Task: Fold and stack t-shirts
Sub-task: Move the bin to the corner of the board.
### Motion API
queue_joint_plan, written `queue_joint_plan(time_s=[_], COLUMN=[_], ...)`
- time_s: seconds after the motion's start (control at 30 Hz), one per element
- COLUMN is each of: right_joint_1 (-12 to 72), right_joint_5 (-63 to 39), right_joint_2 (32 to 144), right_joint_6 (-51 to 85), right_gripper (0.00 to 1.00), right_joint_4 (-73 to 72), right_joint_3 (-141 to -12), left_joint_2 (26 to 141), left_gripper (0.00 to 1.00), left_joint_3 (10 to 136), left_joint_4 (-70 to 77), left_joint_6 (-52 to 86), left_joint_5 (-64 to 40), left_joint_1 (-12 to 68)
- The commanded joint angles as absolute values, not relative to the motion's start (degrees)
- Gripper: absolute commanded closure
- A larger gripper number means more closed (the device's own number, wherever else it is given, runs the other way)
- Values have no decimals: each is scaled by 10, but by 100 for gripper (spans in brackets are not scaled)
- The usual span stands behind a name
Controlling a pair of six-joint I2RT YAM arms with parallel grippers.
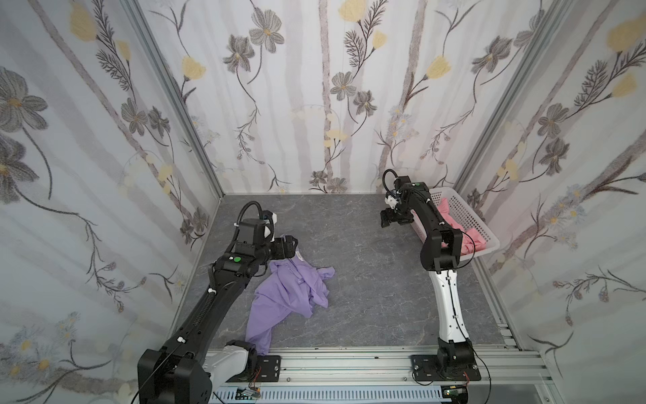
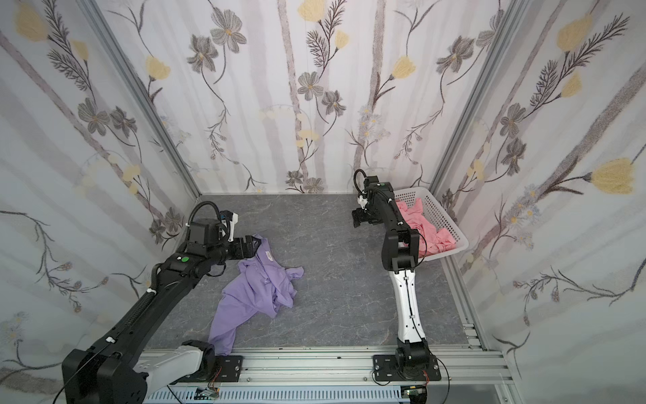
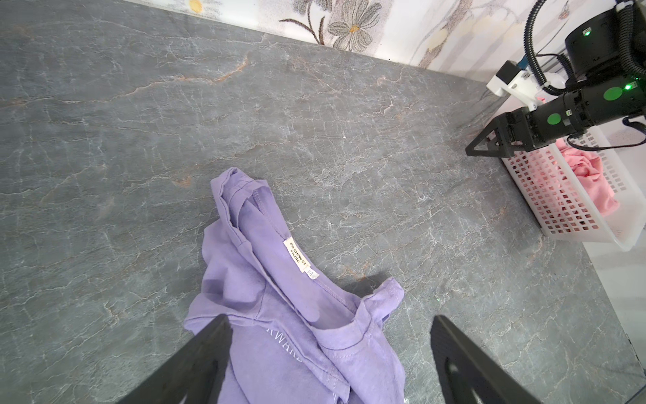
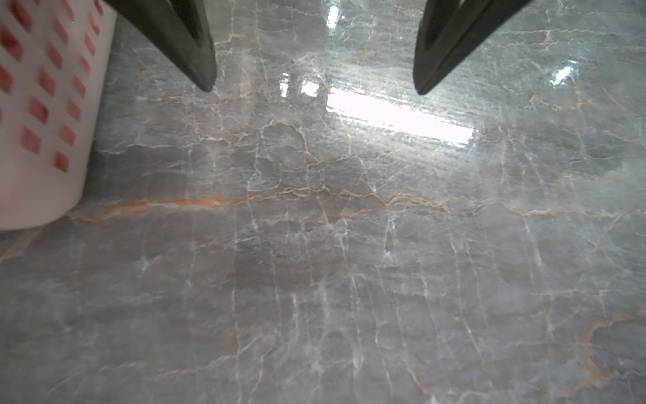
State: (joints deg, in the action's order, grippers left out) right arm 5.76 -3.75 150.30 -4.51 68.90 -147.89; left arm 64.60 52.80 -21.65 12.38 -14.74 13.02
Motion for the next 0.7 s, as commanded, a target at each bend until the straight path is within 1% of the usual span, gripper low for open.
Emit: queue_joint_plan(time_s=[0.0,0.33,0.43,0.5,0.67], right_joint_1=[48,4,-1,-1,0], right_joint_5=[-9,-13,-51,-93,-187], right_joint_2=[1508,1526,1525,1516,1460], right_joint_6=[-55,-52,-46,-43,-21], right_gripper=[12,8,8,8,7], right_joint_4=[695,693,685,679,651], right_joint_3=[-1503,-1540,-1546,-1551,-1553], left_joint_2=[646,657,667,674,684], left_gripper=[8,8,9,8,8], left_joint_3=[533,550,558,560,557], left_joint_4=[-223,-235,-236,-232,-211], left_joint_6=[123,124,124,127,134], left_joint_5=[-141,-143,-146,-149,-152], left_joint_1=[130,130,130,130,134])
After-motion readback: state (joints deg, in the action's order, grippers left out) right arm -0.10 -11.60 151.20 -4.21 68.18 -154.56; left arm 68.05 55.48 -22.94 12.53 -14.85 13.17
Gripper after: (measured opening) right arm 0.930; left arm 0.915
